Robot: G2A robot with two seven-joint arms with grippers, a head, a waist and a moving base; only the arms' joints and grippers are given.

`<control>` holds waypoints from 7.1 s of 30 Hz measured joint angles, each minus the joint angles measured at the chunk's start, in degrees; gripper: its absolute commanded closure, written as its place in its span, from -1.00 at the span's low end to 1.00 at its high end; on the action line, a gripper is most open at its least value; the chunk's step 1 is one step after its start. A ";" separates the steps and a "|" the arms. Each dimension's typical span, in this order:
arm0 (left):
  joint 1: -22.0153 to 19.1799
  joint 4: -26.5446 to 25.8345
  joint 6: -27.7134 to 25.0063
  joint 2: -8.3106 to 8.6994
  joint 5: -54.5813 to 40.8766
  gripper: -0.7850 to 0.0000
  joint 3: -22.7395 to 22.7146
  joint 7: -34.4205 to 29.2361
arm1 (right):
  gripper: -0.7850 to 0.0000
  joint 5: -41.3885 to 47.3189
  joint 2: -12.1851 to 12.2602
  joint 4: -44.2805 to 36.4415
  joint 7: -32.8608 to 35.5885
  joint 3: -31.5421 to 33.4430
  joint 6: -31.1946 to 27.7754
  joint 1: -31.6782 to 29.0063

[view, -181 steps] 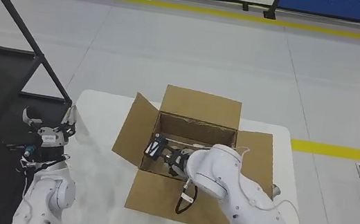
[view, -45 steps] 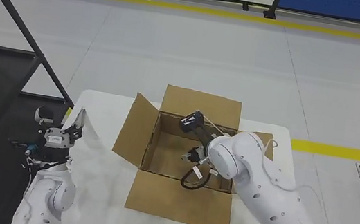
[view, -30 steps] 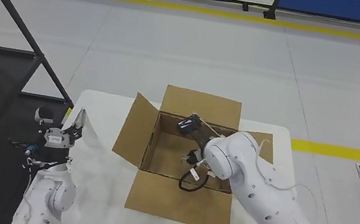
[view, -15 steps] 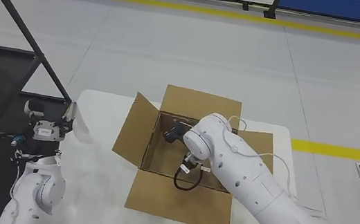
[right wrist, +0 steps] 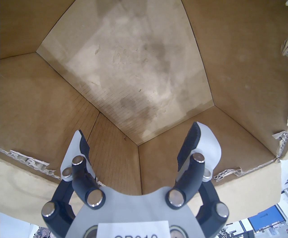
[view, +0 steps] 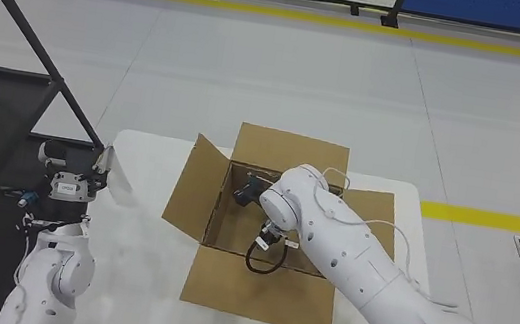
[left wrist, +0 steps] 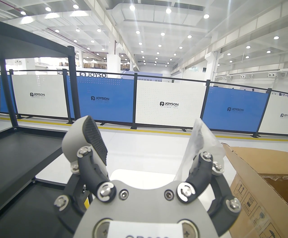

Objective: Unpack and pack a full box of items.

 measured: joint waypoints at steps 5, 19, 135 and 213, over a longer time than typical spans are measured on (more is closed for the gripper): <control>0.00 0.00 0.00 0.00 0.00 -1.00 0.00 0.00 | -1.00 0.00 0.00 0.00 0.00 0.00 0.00 0.00; 0.00 0.00 0.00 0.00 0.00 -1.00 0.00 0.00 | -1.00 0.00 0.00 0.00 0.00 0.00 0.00 0.00; -1.64 6.51 3.78 0.36 -3.50 -1.00 -0.01 0.26 | -1.00 -26.46 19.98 -39.01 -53.22 28.29 -21.79 -38.21; -1.64 6.51 3.78 0.36 -3.50 -1.00 -0.01 0.26 | 0.22 35.40 31.29 -33.29 -16.81 62.29 -16.78 -49.64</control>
